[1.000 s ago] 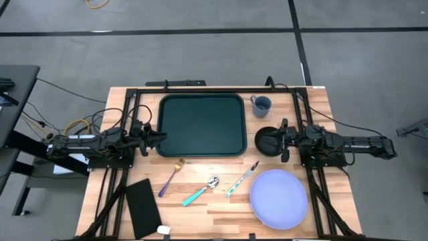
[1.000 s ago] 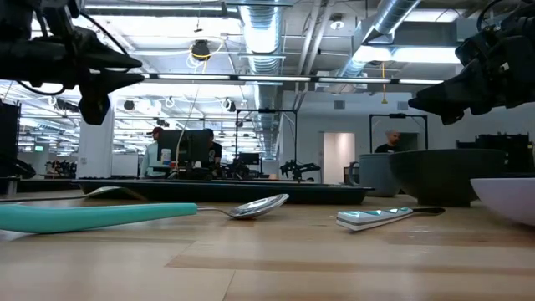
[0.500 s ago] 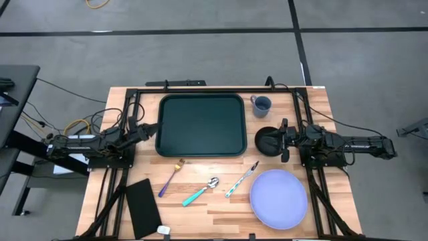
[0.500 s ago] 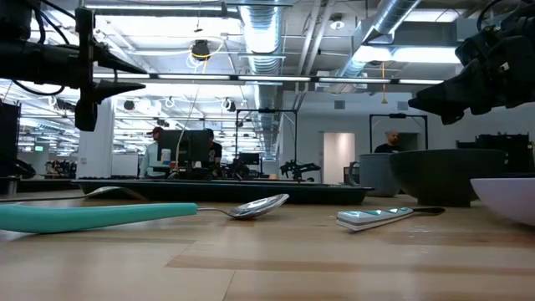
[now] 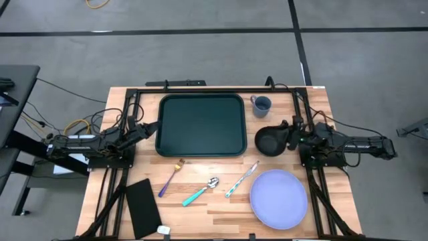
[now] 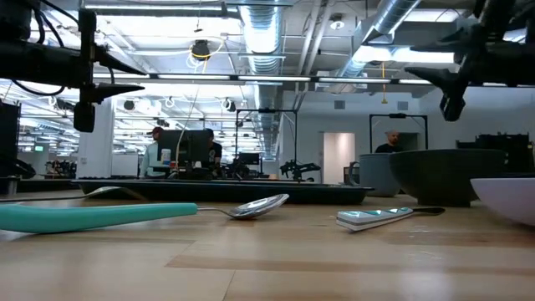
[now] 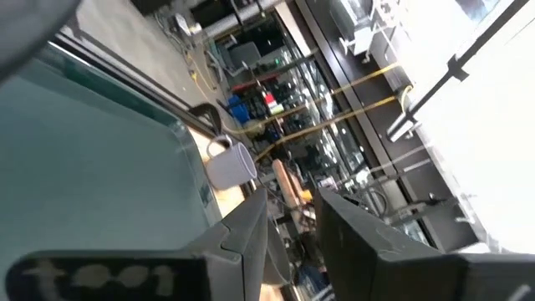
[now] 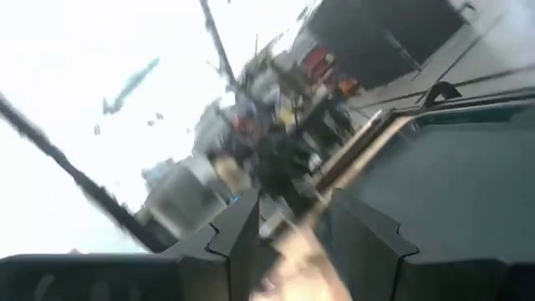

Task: Set up tray
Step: Put the mug on the serving tray

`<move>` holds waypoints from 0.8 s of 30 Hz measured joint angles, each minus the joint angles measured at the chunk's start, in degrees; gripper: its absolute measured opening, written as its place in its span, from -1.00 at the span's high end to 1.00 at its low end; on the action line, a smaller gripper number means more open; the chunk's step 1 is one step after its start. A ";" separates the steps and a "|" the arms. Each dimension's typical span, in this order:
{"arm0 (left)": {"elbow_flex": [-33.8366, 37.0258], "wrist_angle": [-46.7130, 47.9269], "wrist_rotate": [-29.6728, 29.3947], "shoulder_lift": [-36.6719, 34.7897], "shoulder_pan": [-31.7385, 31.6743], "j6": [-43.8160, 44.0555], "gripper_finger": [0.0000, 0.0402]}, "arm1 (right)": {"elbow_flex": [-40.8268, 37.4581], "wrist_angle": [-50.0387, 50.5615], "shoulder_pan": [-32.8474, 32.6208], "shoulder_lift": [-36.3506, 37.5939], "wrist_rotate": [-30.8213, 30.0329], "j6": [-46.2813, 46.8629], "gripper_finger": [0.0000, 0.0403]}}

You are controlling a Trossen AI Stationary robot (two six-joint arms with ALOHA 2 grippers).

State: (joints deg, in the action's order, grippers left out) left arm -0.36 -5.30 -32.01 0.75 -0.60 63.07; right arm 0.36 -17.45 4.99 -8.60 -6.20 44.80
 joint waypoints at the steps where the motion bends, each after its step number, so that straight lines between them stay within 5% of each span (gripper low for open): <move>1: 0.00 -0.04 -0.65 0.00 0.00 0.00 0.54 | 0.00 -0.79 0.00 0.00 -0.99 2.78 0.31; 10: 0.00 -0.07 -4.40 0.00 0.00 -1.07 0.54 | 0.00 -2.91 0.02 0.00 -12.09 12.73 0.31; 18: 0.00 -0.08 -4.42 0.00 0.00 -1.82 0.54 | 4.49 1.25 0.02 -2.02 -7.40 5.87 0.31; 24: -0.38 0.02 -2.79 0.00 -0.01 -5.27 0.54 | 17.03 14.69 0.00 -12.07 -7.38 -1.68 0.31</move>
State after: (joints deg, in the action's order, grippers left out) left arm -0.74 -5.28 -34.80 0.75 -0.61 57.79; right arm 17.39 -2.76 4.99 -20.67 -13.58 43.13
